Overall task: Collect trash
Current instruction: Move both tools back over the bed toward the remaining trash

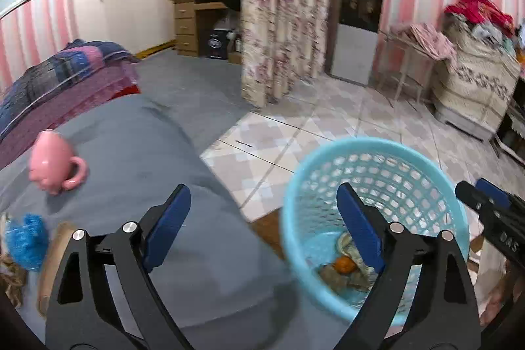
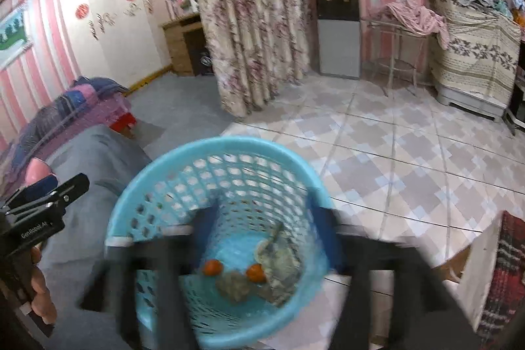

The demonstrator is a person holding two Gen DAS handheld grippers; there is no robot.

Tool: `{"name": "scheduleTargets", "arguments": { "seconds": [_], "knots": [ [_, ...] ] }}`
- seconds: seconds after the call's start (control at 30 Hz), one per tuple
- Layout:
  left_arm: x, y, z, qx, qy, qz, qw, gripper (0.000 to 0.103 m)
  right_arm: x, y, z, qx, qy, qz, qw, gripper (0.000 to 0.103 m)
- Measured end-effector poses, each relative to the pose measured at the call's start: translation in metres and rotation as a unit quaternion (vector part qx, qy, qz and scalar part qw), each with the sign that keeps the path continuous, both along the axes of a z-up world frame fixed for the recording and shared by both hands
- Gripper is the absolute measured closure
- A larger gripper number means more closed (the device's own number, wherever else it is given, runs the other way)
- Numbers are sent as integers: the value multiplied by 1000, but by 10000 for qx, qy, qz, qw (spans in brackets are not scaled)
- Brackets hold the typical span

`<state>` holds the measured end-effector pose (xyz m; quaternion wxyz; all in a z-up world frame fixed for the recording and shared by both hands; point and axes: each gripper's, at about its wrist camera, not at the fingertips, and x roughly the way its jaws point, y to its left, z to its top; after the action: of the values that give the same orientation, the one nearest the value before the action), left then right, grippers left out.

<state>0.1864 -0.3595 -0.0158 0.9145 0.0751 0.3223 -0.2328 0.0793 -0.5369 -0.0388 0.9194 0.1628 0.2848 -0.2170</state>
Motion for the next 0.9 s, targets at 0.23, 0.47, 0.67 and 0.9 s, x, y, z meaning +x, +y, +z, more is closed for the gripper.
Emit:
{"name": "scheduleTargets", "arguments": {
  "seconds": [0.23, 0.47, 0.67, 0.9],
  "knots": [
    [-8, 62, 25, -79, -284, 602, 9977, 8, 17, 37, 9, -172, -25, 430, 9989, 17],
    [-16, 120, 28, 89, -376, 1067, 9935, 6, 30, 75, 13, -379, 82, 553, 9977, 9],
    [-24, 168, 29, 125, -421, 1405, 9891, 6, 36, 101, 17, -546, 54, 716, 9959, 9],
    [-36, 221, 22, 87, -326, 1744, 9841, 6, 37, 129, 21, -672, 48, 934, 9933, 9]
  ]
}}
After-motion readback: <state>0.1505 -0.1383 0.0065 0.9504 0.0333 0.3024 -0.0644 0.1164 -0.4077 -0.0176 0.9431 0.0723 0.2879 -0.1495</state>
